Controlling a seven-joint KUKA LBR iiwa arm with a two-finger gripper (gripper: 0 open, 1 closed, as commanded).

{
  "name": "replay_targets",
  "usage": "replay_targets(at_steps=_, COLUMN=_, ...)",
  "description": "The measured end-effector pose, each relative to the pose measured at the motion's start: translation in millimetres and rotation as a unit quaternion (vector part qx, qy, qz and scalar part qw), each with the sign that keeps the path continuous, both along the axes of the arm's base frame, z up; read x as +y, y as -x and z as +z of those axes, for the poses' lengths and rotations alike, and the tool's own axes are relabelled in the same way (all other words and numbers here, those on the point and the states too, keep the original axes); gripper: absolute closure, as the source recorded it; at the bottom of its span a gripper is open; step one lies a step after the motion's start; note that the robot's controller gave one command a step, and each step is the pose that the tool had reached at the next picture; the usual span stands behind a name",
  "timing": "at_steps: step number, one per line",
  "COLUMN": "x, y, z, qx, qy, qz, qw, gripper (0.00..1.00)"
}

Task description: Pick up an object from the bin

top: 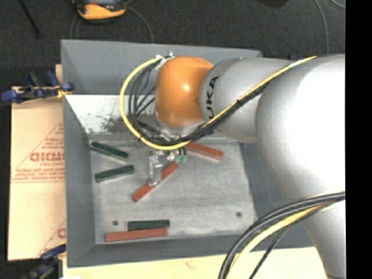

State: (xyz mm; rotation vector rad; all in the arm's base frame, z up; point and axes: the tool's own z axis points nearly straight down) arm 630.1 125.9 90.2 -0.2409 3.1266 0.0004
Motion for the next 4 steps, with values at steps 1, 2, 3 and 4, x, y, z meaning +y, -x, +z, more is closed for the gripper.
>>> replay_targets(at_steps=1, x=0.3, y=0.2, z=-0.1, qx=0.0003, qy=0.000, qz=0.000, qw=1.0000, gripper=0.00)
replay_targets(at_steps=2, x=40.6, y=66.0, z=-17.2, qx=-0.0004, qy=-0.002, qz=-0.025, qw=0.9997, gripper=1.00)
replay_targets(at_steps=3, x=40.5, y=66.0, z=-17.2, qx=-0.0003, qy=-0.002, qz=-0.025, qw=0.9997, gripper=1.00)
replay_targets(at_steps=4, x=-18.9, y=30.2, z=46.7, qx=0.0000, qy=0.000, qz=-0.042, qw=0.9991, gripper=0.00)
